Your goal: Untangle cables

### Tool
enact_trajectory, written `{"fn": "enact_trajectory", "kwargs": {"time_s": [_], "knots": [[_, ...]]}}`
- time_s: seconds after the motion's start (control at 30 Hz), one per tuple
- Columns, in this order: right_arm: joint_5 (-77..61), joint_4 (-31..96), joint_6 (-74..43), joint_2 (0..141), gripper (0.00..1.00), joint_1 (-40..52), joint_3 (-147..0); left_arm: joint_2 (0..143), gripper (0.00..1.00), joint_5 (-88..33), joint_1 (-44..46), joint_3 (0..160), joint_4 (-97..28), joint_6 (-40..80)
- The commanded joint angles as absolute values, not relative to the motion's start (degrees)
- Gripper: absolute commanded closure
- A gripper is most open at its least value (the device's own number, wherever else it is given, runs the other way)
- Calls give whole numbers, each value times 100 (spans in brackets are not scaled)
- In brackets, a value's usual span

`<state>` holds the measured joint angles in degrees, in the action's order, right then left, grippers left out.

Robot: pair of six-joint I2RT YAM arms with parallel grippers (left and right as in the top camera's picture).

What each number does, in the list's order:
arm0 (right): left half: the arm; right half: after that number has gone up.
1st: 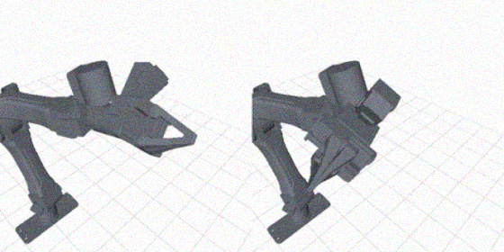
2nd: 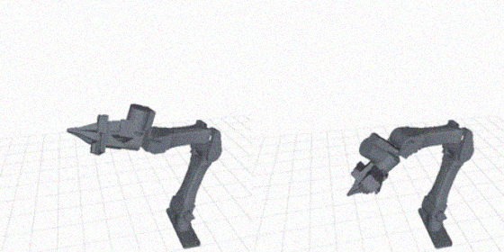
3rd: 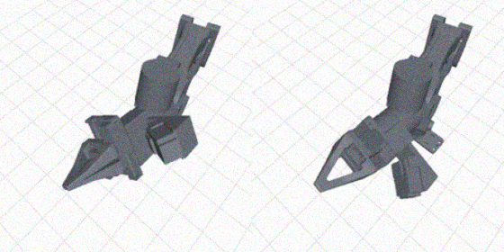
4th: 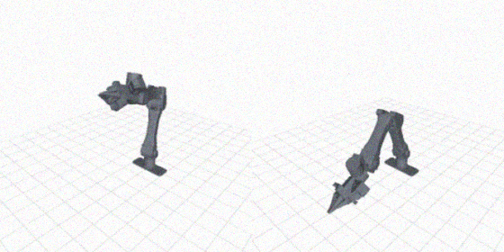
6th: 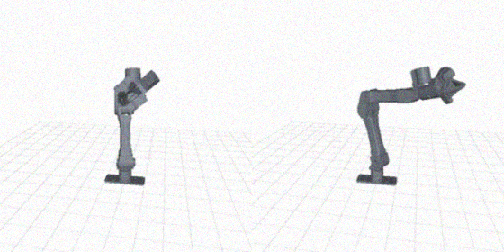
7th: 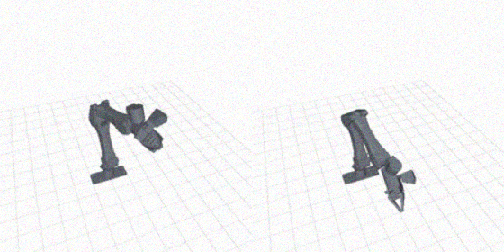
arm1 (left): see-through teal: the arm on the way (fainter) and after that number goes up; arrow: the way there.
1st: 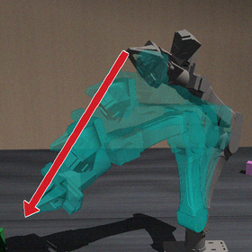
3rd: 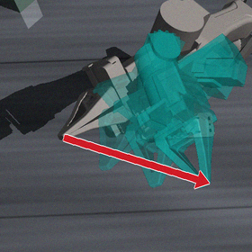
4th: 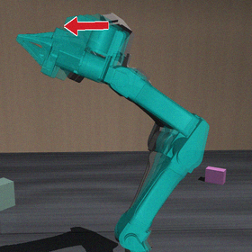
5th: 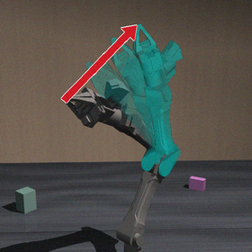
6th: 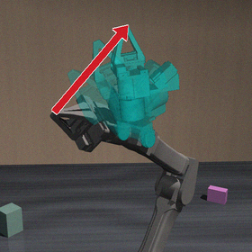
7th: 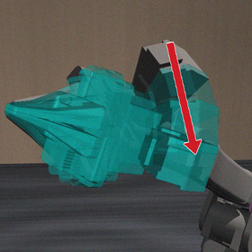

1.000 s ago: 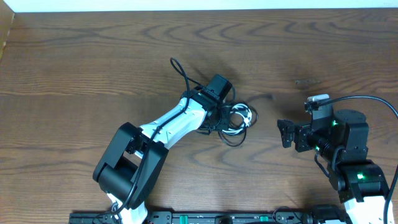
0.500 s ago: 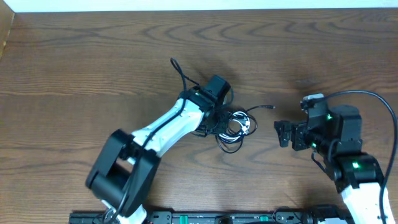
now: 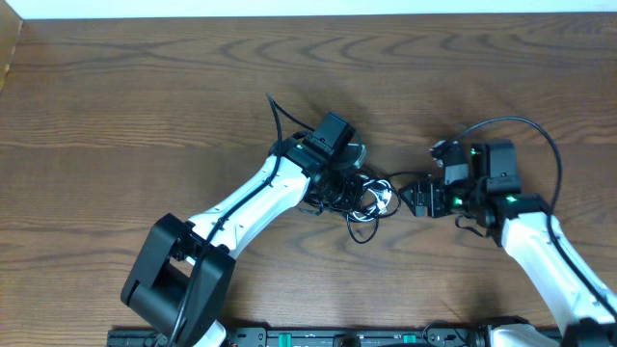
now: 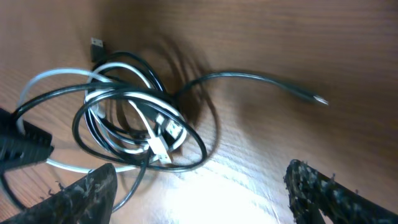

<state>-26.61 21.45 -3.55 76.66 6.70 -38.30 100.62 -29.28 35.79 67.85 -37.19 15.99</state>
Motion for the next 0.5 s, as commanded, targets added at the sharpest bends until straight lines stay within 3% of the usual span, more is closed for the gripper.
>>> {"fn": "enact_trajectory", "kwargs": {"time_s": [0.0,0.33,0.47], "knots": [[-2952,1789,-366,8044,20,786,-3931,10031,93,-3118,3583,6879,-3778,1459],[-2954,642,-364,9100,21,1168,-3931,10031,93,-4012,3583,6879,-3846,725],[-2954,209,-429,9341,29,1317,-3931,10031,93,-4012,3581,6879,-3857,707]]}}
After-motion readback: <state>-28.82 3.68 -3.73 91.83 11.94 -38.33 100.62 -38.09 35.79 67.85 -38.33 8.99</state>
